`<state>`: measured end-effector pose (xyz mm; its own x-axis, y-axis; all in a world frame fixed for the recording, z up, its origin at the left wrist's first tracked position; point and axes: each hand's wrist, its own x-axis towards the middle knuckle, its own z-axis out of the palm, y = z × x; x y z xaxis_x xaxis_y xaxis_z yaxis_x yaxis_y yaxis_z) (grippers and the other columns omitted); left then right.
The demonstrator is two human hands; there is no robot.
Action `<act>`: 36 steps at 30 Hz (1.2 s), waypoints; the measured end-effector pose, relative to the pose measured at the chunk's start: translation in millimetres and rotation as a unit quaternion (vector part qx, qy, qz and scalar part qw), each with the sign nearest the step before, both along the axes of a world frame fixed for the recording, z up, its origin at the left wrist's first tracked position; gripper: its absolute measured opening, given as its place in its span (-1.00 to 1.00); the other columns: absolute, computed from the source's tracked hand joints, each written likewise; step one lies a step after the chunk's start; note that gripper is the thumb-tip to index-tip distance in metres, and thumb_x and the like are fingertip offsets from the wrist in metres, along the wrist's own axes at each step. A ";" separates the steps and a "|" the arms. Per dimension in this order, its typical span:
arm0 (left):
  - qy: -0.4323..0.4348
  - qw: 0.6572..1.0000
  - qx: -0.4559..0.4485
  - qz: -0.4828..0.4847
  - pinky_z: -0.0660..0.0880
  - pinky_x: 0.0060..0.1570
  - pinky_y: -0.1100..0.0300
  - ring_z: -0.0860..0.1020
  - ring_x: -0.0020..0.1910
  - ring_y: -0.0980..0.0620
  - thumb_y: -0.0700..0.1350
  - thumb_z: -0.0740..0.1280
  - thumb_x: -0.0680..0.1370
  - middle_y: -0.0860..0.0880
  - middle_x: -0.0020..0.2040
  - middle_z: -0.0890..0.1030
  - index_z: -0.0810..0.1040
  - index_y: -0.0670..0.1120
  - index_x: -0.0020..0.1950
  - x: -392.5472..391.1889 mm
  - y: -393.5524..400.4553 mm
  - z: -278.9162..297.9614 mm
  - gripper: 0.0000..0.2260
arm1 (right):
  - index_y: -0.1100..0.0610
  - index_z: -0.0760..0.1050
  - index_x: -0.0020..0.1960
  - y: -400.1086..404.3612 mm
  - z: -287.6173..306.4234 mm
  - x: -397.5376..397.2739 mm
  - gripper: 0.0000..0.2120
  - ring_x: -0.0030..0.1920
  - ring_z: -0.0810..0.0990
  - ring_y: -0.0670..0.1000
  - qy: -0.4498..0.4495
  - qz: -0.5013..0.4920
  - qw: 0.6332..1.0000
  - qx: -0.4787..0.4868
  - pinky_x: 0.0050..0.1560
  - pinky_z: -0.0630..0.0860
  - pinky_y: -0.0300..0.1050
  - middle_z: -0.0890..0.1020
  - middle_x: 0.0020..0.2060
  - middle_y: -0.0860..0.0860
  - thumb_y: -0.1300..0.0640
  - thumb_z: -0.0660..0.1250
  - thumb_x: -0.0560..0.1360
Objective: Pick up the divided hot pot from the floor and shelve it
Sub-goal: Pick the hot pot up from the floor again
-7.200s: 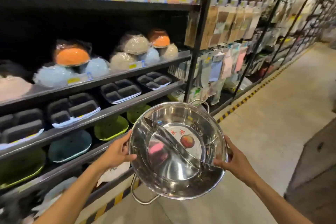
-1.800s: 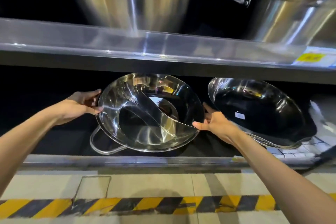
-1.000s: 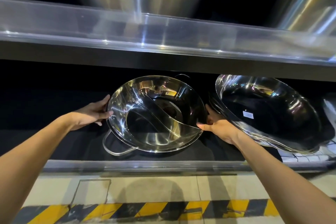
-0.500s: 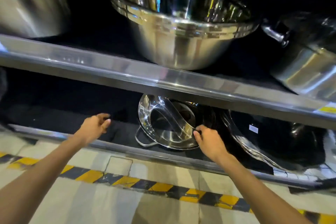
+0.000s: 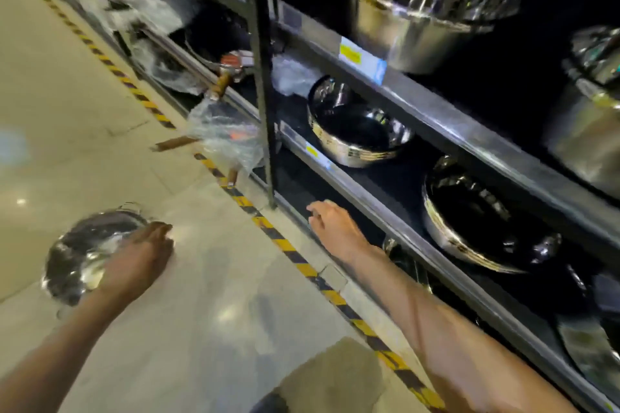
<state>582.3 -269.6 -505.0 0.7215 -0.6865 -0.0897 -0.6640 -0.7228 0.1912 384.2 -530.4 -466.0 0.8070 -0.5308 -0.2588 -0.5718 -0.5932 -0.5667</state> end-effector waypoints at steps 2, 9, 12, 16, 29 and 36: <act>-0.012 0.999 0.010 0.032 0.51 0.00 -0.16 0.58 -0.01 -0.36 -0.23 0.30 0.48 -0.34 0.05 0.62 0.57 -0.29 0.07 2.9 47.4 45.3 -0.79 | 0.18 0.42 0.29 24.3 48.5 25.4 -0.69 0.25 0.46 0.17 -0.001 0.045 0.999 -0.014 0.27 0.41 0.11 0.49 0.23 0.16 0.17 0.11 0.58; -0.018 0.978 -0.042 0.205 0.41 0.21 -0.16 0.52 0.17 -0.34 -0.24 0.31 0.49 -0.34 0.22 0.53 0.47 -0.33 0.23 -26.5 197.0 155.2 -0.66 | 0.23 0.34 0.33 121.8 148.2 78.6 -0.67 0.33 0.37 0.16 -0.015 0.218 0.972 -0.087 0.34 0.31 0.05 0.45 0.27 0.17 0.16 0.10 0.60; -0.015 0.970 -0.033 0.240 0.30 0.32 -0.09 0.41 0.32 -0.24 -0.12 0.23 0.55 -0.26 0.37 0.42 0.33 -0.26 0.37 -24.9 249.0 175.8 -0.58 | 0.19 0.19 0.44 162.5 162.8 98.5 -0.58 0.45 0.22 0.12 -0.014 0.264 0.959 -0.105 0.45 0.21 0.07 0.29 0.44 0.12 0.10 0.09 0.61; -0.033 0.969 -0.016 0.244 0.19 0.41 -0.06 0.29 0.42 -0.15 0.00 0.14 0.57 -0.19 0.46 0.31 0.22 -0.19 0.44 -8.1 296.7 186.0 -0.51 | 0.19 0.04 0.51 207.8 161.0 131.6 -0.48 0.53 0.05 0.08 -0.003 0.311 0.942 -0.128 0.52 0.03 0.02 0.14 0.52 0.12 0.06 0.09 0.62; -0.049 0.971 0.018 0.233 0.11 0.46 -0.08 0.20 0.47 -0.10 -0.01 0.08 0.59 -0.15 0.49 0.24 0.15 -0.18 0.46 125.3 342.1 161.5 -0.52 | 0.19 0.05 0.50 276.8 122.6 296.3 -0.48 0.52 0.06 0.09 -0.009 0.342 0.930 -0.134 0.53 0.03 0.02 0.15 0.52 0.12 0.07 0.09 0.61; -0.008 0.968 0.051 0.245 0.11 0.47 -0.04 0.18 0.48 -0.09 0.00 0.06 0.59 -0.13 0.51 0.21 0.11 -0.16 0.47 212.2 345.7 107.3 -0.52 | 0.17 0.07 0.50 261.8 60.6 384.6 -0.49 0.52 0.07 0.09 0.039 0.337 0.931 -0.136 0.52 0.04 0.02 0.17 0.51 0.11 0.06 0.08 0.61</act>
<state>794.6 76.1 -397.6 0.9603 -0.2493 -0.1251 -0.2385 -0.9665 0.0948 768.8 -268.6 -405.4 0.9648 0.0344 -0.2609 -0.0513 -0.9479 -0.3145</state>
